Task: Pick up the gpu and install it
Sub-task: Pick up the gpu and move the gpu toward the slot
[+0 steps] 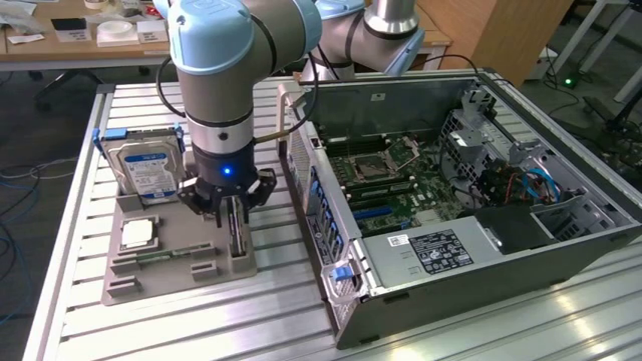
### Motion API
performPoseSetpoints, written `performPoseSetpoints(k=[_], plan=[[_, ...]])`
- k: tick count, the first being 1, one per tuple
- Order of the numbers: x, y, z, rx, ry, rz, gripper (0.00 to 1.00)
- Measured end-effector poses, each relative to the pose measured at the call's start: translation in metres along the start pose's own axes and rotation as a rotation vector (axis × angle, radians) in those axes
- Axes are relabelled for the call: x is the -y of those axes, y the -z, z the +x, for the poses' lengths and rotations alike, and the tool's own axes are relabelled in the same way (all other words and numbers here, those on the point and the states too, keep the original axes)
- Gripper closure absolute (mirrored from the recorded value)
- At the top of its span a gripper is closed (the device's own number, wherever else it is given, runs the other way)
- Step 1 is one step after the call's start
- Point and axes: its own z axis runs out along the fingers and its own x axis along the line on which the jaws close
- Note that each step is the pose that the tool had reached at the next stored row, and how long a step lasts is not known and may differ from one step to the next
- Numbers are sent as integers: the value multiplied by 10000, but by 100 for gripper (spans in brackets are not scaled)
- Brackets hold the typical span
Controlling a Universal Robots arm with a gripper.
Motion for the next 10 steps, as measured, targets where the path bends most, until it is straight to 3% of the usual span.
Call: performPoseSetpoints(k=[3, 10], plan=[[0, 0, 0, 0, -1, 5, 60], [0, 0, -3, 1, -2, 7, 60]])
